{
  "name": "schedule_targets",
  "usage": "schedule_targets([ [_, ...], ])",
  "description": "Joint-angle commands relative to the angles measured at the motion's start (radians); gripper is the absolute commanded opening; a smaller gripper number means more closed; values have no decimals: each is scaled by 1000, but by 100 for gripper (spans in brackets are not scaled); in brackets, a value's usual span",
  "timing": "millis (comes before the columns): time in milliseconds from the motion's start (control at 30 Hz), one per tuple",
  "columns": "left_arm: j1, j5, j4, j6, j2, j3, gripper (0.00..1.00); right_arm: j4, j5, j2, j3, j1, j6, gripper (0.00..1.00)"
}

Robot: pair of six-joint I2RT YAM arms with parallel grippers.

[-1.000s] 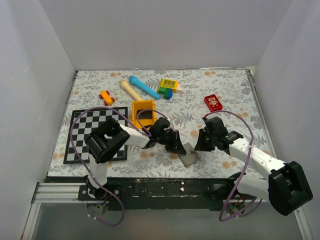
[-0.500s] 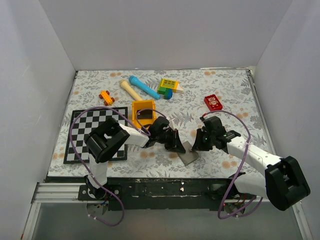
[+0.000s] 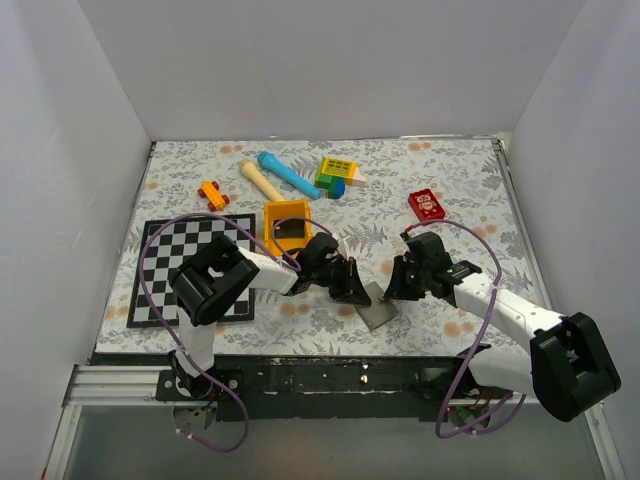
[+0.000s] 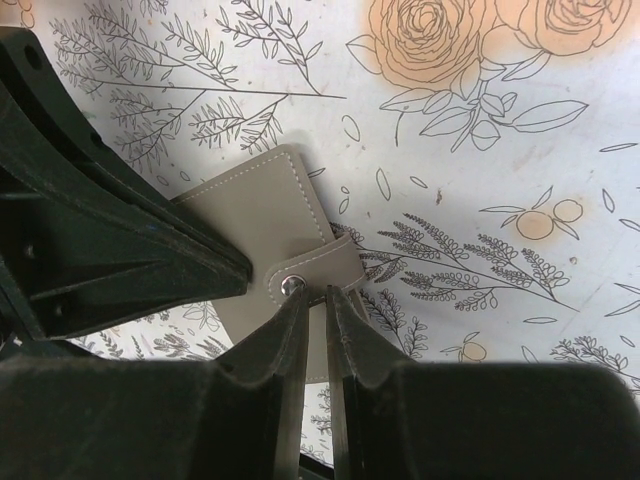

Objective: Put the credit cards into the card holder
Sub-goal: Close the card holder at the center of the board.

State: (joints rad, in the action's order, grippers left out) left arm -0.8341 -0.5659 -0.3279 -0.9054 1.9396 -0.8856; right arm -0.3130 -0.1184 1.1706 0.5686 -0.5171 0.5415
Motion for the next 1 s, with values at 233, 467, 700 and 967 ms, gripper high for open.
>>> schedule_targets([
  [233,21,136,90,56,45,8,0,64,10,29,59,2,-14,21],
  [467,23,136,93,57,45,4,0,68,-23,55,70,2,-25,21],
  [700,21,135,90,54,50,2,0,51,-30,38,53,2,-23,20],
  [967,23,135,89,54,51,4,0,55,-43,24,28,2,-6,21],
])
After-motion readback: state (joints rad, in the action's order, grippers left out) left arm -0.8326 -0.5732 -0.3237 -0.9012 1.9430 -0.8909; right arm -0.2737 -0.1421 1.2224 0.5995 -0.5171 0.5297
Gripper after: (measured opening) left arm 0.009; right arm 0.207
